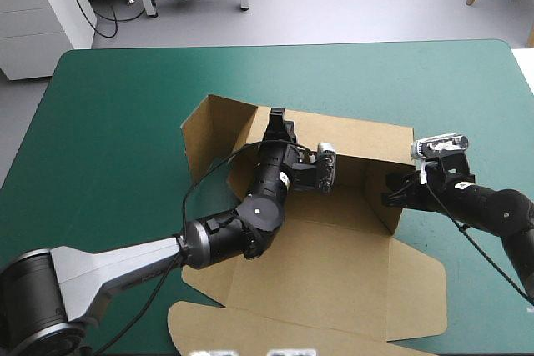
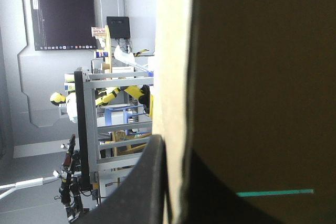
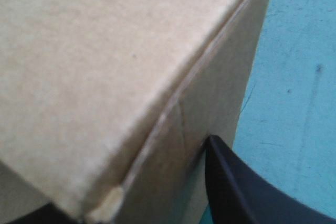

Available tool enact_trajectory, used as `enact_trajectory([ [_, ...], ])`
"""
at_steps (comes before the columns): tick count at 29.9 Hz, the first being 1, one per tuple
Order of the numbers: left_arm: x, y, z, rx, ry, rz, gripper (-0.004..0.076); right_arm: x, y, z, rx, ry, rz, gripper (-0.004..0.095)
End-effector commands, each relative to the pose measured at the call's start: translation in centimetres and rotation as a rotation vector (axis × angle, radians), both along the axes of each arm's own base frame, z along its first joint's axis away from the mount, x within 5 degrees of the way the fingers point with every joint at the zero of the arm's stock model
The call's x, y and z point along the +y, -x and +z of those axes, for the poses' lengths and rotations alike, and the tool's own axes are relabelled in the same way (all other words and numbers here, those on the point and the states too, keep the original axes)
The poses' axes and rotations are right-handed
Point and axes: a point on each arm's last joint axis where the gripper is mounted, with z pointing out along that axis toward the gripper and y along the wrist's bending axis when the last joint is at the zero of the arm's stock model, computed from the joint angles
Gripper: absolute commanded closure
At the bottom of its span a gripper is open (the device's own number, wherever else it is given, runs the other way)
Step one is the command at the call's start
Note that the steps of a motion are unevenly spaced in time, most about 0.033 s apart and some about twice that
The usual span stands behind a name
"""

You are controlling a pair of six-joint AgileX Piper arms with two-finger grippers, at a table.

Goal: Fold the box

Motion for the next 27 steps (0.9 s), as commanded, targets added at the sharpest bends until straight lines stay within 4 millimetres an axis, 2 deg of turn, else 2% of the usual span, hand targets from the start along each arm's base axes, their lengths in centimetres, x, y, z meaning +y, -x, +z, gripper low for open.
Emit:
enact_trajectory([
  [1,0.4,0.4,0.6,0.051,0.081,0.051,0.0734,0.0,-0.6,1.4,-0.079,-0.036,-0.053,0.0663],
  [6,0.4,0.4,0.6,0.057,0.093,0.057,0.0734,-0.3,-0.9,1.8,-0.122,-0.027,-0.090,0.0832],
  [9,0.4,0.4,0.5,0.072,0.104,0.066,0.0734,-0.4,-1.8,2.4,-0.131,-0.034,-0.100,0.0918],
  [17,0.4,0.4,0.4,0.088,0.137,0.077,0.0734,0.3,-5.0,3.4,-0.072,-0.031,-0.037,0.0904],
  [25,0.3,0.4,0.7,0.051,0.118,0.052,0.0734,3.9,-4.9,3.4,-0.070,0.009,0.039,0.0904],
  [27,0.3,0.3,0.7,0.046,0.115,0.052,0.0734,4.3,-4.7,3.3,-0.053,0.009,0.038,0.0904],
])
